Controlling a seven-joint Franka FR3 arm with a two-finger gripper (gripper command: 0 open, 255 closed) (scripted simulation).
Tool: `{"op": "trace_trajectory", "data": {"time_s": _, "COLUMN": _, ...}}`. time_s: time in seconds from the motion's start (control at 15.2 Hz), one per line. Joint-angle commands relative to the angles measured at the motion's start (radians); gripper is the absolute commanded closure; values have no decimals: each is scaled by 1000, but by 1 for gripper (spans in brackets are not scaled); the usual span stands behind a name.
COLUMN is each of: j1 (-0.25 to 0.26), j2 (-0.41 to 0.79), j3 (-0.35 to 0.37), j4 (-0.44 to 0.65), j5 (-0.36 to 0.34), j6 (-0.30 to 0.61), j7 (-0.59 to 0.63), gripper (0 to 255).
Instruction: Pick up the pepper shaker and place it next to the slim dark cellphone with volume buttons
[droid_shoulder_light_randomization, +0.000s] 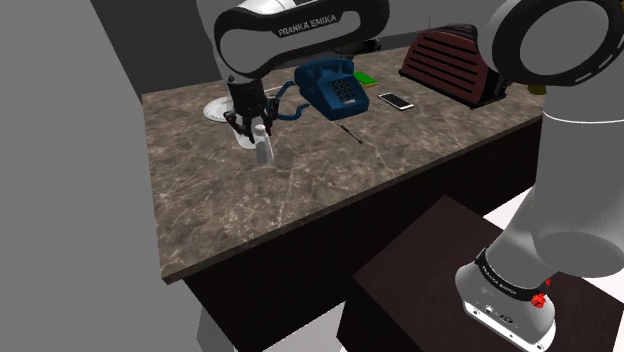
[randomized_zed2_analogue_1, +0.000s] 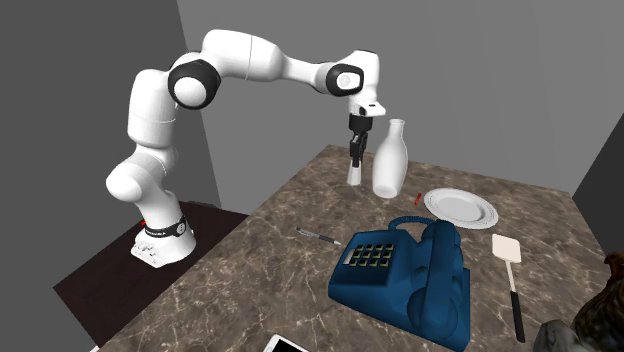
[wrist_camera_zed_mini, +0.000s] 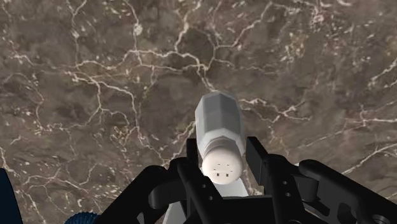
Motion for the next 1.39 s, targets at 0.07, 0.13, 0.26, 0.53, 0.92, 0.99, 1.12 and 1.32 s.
{"op": "trace_trajectory", "data": {"time_s": 0.07, "j1": 4, "j2": -1, "j3": 1, "j4": 38, "j5": 2, "j6": -39, "j7": -4, "gripper": 255}}
{"op": "trace_trajectory", "data": {"time_s": 0.13, "j1": 5, "j2": -1, "j3": 2, "j4": 51, "j5": 2, "j6": -52, "j7": -6, "gripper": 255}}
{"op": "trace_trajectory", "data": {"time_s": 0.26, "j1": 7, "j2": 0, "j3": 2, "j4": 79, "j5": 3, "j6": -78, "j7": -10, "gripper": 255}}
{"op": "trace_trajectory", "data": {"time_s": 0.53, "j1": 13, "j2": 4, "j3": 3, "j4": 139, "j5": 3, "j6": -134, "j7": -17, "gripper": 255}}
{"op": "trace_trajectory", "data": {"time_s": 0.92, "j1": 25, "j2": 21, "j3": 4, "j4": 246, "j5": 0, "j6": -223, "j7": -28, "gripper": 255}}
{"op": "trace_trajectory", "data": {"time_s": 0.99, "j1": 28, "j2": 25, "j3": 3, "j4": 266, "j5": -1, "j6": -239, "j7": -30, "gripper": 255}}
{"op": "trace_trajectory", "data": {"time_s": 1.12, "j1": 34, "j2": 35, "j3": 3, "j4": 309, "j5": -4, "j6": -272, "j7": -34, "gripper": 255}}
{"op": "trace_trajectory", "data": {"time_s": 1.32, "j1": 44, "j2": 55, "j3": 2, "j4": 381, "j5": -10, "j6": -324, "j7": -40, "gripper": 255}}
